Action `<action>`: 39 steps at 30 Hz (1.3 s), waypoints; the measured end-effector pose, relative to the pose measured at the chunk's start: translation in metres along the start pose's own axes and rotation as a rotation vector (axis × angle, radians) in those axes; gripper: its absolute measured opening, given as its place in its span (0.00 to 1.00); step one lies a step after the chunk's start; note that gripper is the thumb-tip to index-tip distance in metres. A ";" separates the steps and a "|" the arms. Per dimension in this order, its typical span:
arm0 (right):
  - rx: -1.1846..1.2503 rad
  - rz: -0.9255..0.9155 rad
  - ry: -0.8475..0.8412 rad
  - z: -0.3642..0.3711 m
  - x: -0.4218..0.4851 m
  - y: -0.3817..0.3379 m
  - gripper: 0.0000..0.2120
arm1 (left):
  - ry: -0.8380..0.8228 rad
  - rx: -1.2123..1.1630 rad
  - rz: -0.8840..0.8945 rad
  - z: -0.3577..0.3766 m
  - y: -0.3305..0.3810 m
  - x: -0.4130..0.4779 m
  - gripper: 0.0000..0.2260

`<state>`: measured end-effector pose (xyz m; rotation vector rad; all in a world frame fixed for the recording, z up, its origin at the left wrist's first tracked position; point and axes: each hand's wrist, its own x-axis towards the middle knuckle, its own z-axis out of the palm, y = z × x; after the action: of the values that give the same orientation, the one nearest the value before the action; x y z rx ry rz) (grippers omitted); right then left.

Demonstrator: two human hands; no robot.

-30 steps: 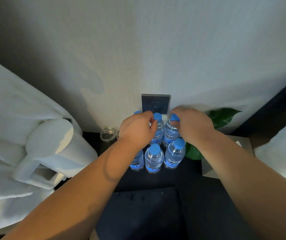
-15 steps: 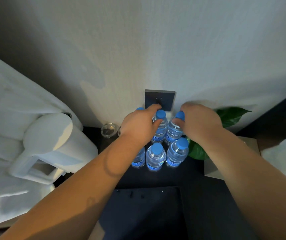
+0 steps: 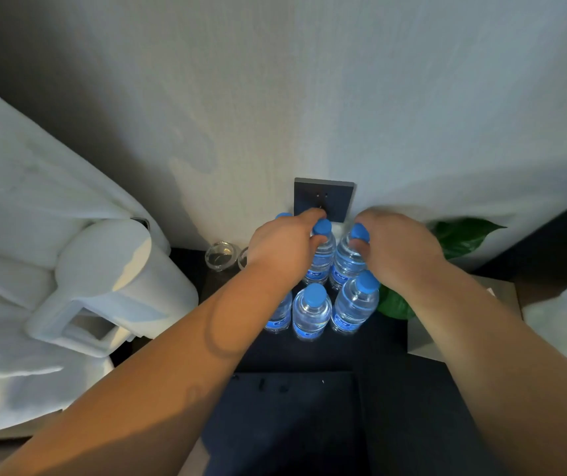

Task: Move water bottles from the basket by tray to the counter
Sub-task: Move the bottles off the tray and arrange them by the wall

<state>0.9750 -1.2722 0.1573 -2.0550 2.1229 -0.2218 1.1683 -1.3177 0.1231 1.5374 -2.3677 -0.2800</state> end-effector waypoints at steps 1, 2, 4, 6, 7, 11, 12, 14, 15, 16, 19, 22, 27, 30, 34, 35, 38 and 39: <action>0.002 0.014 0.002 0.001 0.000 -0.001 0.10 | 0.005 -0.001 0.001 0.000 0.000 0.000 0.18; -0.003 0.033 0.007 0.001 0.000 -0.001 0.12 | 0.014 0.001 0.005 0.000 -0.001 0.000 0.18; -0.024 0.076 0.012 0.003 0.001 -0.002 0.15 | 0.028 0.011 0.006 0.001 0.000 -0.001 0.18; -0.026 0.099 0.009 0.004 0.001 -0.003 0.16 | 0.035 0.013 -0.002 0.001 0.001 -0.001 0.18; -0.015 0.102 0.006 0.004 0.001 -0.003 0.15 | 0.038 0.012 -0.009 0.001 0.001 -0.001 0.17; 0.036 0.071 0.007 0.003 -0.001 -0.002 0.11 | 0.036 0.014 -0.030 0.001 -0.001 -0.001 0.15; 0.043 0.061 0.011 0.003 -0.001 -0.002 0.10 | 0.032 0.020 -0.034 0.001 -0.001 -0.001 0.15; 0.053 0.040 0.019 0.002 -0.002 -0.001 0.09 | 0.032 0.032 -0.039 0.001 0.000 0.000 0.15; 0.055 0.031 0.023 0.003 -0.002 -0.001 0.10 | 0.035 0.037 -0.042 0.001 0.000 0.000 0.15; 0.055 0.027 0.027 0.003 -0.002 0.000 0.10 | 0.036 0.042 -0.045 0.001 0.000 0.000 0.15; 0.065 0.043 0.028 0.004 0.000 0.002 0.12 | 0.024 0.047 -0.062 0.001 0.001 0.001 0.15; 0.078 0.090 0.015 0.006 0.001 0.003 0.13 | 0.019 0.041 -0.071 0.000 0.001 0.000 0.16; 0.066 0.092 0.019 0.009 0.001 0.002 0.12 | 0.033 0.037 -0.074 0.001 0.000 0.000 0.16; 0.087 0.100 0.038 0.011 -0.001 0.002 0.12 | 0.040 0.022 -0.082 0.003 0.001 0.000 0.16; 0.105 0.104 0.070 0.015 -0.005 0.002 0.19 | 0.071 0.006 -0.069 0.005 0.001 0.000 0.16; 0.109 0.105 0.076 0.016 -0.006 0.002 0.20 | 0.075 0.002 -0.067 0.005 0.000 0.000 0.16; 0.121 0.117 0.098 0.017 -0.011 0.000 0.21 | 0.069 -0.036 -0.093 0.004 -0.001 -0.001 0.16; 0.126 0.116 0.117 0.015 -0.014 -0.002 0.22 | 0.071 -0.058 -0.103 0.003 -0.001 -0.002 0.16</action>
<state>0.9806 -1.2584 0.1431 -1.8854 2.2242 -0.4579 1.1692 -1.3166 0.1199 1.6177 -2.2115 -0.3091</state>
